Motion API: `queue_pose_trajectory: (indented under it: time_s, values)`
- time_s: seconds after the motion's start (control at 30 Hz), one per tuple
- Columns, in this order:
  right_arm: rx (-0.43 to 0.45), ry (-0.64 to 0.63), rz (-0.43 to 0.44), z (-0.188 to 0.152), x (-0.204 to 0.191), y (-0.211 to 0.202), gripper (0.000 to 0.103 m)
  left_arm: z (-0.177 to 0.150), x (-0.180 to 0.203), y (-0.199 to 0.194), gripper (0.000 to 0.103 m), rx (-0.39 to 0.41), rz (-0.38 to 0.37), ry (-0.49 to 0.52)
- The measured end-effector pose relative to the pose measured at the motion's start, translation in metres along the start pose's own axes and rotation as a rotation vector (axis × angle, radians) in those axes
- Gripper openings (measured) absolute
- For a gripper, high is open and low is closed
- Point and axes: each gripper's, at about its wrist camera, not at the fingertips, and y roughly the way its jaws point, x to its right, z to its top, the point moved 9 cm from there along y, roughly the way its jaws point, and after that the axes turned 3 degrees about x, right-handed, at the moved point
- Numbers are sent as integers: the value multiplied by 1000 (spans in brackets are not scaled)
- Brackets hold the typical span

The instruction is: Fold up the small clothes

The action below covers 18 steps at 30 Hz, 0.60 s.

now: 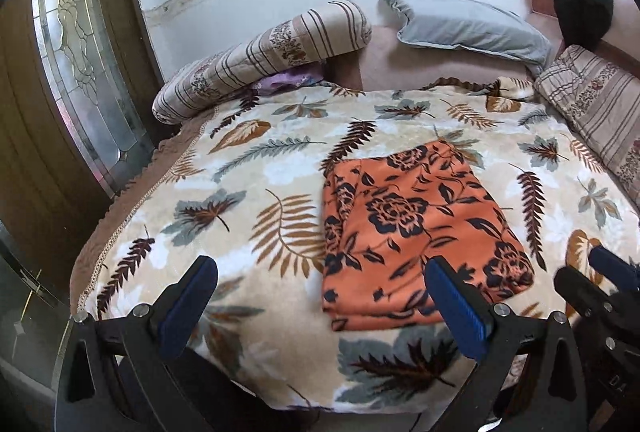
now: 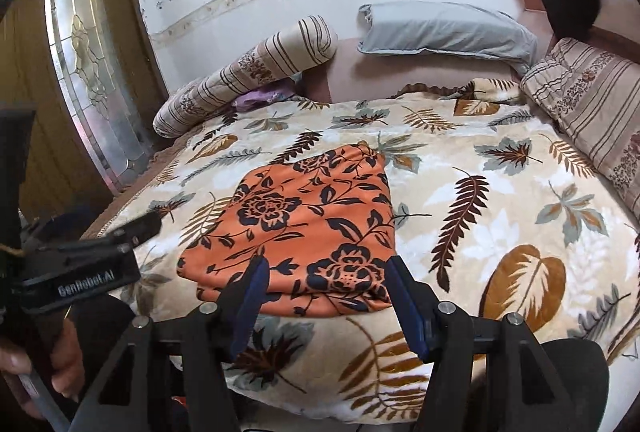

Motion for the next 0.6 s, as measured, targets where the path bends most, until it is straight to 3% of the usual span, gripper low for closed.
queue_pose_trajectory:
  time_s: [0.27,0.6]
  values:
    - [110,-49,-73,17,-5,-29,64,-5,1,-16,103,13,-29,-18]
    - [95,2,-77,10,-1,-42,64,-5,-3,-29,103,16,-41,-32]
